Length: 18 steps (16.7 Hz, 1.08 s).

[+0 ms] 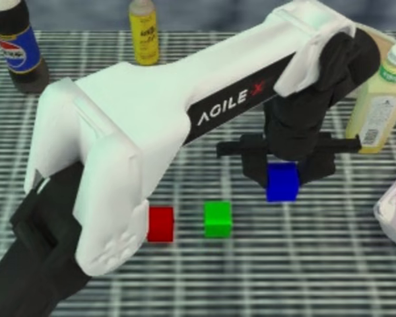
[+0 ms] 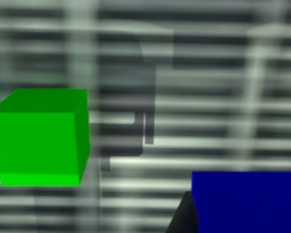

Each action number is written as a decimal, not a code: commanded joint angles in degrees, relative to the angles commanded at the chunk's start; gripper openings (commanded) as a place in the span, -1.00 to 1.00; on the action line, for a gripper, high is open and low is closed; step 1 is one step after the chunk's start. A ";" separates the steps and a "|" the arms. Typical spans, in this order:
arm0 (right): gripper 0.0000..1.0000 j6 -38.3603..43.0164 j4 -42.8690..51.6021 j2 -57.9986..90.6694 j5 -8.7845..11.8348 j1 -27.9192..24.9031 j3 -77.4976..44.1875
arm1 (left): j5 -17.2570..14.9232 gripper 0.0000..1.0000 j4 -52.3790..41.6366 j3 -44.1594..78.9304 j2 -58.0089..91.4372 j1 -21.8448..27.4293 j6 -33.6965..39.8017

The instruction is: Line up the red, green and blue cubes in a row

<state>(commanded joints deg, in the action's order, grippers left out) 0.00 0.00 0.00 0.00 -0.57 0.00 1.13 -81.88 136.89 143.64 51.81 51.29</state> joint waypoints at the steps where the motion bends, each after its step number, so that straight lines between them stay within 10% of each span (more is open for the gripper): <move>1: 1.00 0.00 0.00 0.00 0.00 0.00 0.00 | -0.06 -1.00 0.12 -0.16 -0.20 -0.23 -0.15; 15: 1.00 0.00 0.00 0.00 0.00 0.00 0.00 | 0.00 -1.00 15.76 -15.60 0.16 -0.02 -0.02; 18: 1.00 0.00 0.00 0.00 0.00 0.00 0.00 | 0.00 -0.55 15.76 -15.60 0.16 -0.02 -0.02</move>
<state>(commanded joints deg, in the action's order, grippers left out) 0.00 0.00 0.00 0.00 -0.57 0.00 1.12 -66.12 121.28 143.80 51.79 51.27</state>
